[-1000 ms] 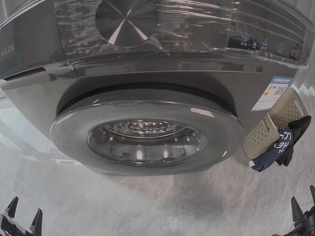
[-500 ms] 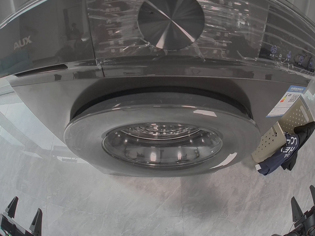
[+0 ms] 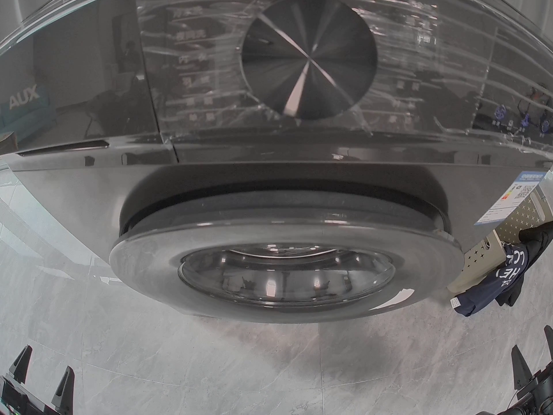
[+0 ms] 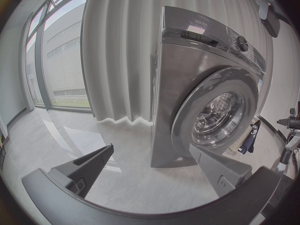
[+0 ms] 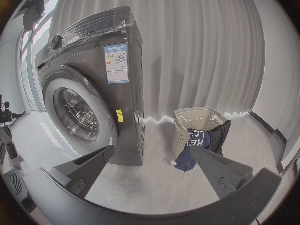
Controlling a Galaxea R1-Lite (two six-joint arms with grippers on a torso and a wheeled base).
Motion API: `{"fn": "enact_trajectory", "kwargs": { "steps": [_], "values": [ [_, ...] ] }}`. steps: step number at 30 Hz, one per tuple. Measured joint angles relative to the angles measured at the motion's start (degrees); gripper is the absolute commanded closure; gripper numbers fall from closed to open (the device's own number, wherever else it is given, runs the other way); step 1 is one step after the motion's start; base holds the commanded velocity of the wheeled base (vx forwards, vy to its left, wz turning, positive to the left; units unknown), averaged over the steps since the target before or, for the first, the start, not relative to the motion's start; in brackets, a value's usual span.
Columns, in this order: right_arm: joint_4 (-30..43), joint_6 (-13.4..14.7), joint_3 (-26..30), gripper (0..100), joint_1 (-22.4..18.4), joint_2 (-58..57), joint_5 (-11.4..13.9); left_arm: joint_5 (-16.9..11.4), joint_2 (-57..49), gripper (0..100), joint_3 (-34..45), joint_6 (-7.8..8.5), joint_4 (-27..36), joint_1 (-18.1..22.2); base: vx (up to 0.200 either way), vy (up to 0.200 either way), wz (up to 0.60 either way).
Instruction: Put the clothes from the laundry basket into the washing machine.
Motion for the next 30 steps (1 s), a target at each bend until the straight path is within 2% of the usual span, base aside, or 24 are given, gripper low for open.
{"fn": "enact_trajectory", "kwargs": {
  "steps": [6, 9, 13, 17, 20, 23, 26, 27, 30],
  "values": [
    [-0.1, 0.1, 0.0, 0, 0.0, 0.0, 0.2, 0.0, 0.0, 0, 0.0, 0.0, 0.0, 0.0, 0.0, 0.0, 0.0],
    [-0.5, 0.1, -0.6, 0, 0.0, 0.0, 1.4, 0.0, 0.0, 0, 0.0, 0.01, 0.0, 0.0, 0.0, 0.0, 0.0],
    [-0.8, 1.2, -4.7, 0, 0.2, 2.2, 4.9, 0.0, 0.0, 0, 0.0, 0.01, 0.0, 0.0, 0.0, 0.0, 0.0],
    [-1.4, 1.6, -7.7, 0, 0.4, 8.8, 10.1, 0.0, 0.0, 0, 0.0, 0.01, 0.0, 0.0, 0.0, 0.0, 0.0],
    [-2.5, -0.3, -9.2, 0, 0.5, 15.6, 14.1, 0.0, 0.0, 0, 0.0, 0.01, 0.0, 0.0, 0.0, 0.0, 0.0],
    [-4.2, -3.0, -10.6, 0, 1.3, 23.5, 16.8, 0.0, 0.0, 0, 0.0, 0.01, 0.0, 0.0, 0.0, 0.0, 0.0],
    [-6.0, -4.4, -12.2, 0, 3.4, 30.5, 17.9, 0.0, 0.0, 0, 0.0, 0.01, 0.0, 0.0, 0.0, 0.0, 0.0],
    [-7.2, -4.5, -13.2, 0, 5.3, 33.9, 18.0, 0.0, 0.0, 0, 0.0, 0.01, 0.0, 0.0, 0.0, 0.0, 0.0],
    [-9.7, -2.9, -15.0, 0, 9.6, 38.9, 17.2, 0.0, 0.0, 0, 0.0, 0.01, 0.0, 0.0, 0.0, 0.0, 0.0]
  ]
}}
